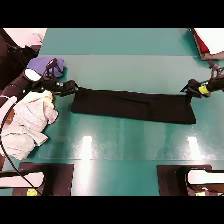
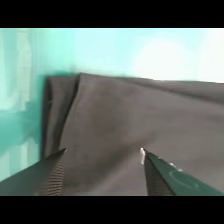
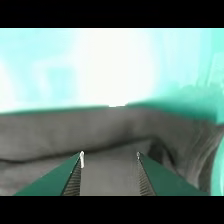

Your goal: Fold the shirts.

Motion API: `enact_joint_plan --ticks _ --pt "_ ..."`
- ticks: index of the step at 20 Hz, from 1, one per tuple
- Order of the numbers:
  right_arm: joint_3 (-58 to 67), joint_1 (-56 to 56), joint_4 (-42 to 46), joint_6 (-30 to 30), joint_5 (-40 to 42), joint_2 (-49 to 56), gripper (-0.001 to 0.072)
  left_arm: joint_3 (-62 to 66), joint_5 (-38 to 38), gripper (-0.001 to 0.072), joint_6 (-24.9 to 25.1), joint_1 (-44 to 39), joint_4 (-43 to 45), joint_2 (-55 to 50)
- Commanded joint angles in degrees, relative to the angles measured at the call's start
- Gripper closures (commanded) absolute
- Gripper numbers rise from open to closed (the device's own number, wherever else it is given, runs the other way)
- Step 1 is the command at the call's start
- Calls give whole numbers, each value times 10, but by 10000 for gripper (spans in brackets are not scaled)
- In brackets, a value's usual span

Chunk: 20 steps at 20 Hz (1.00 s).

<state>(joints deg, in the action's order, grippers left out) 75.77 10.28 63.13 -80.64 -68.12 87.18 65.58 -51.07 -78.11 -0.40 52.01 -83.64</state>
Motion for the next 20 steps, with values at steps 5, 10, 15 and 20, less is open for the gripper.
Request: enact_joint_plan --ticks 5,10,15,20 --pt "-23 122 -7 88 -131 -70 150 67 -122 682 33 -13 -28 12" --pt "-115 207 -76 189 -130 -29 4 66 -125 682 33 -92 -32 12" --pt "-121 210 -127 235 -130 61 24 66 -125 682 30 -155 -32 12" --pt "-121 167 -154 252 -133 80 74 67 -97 682 14 -191 -32 9"
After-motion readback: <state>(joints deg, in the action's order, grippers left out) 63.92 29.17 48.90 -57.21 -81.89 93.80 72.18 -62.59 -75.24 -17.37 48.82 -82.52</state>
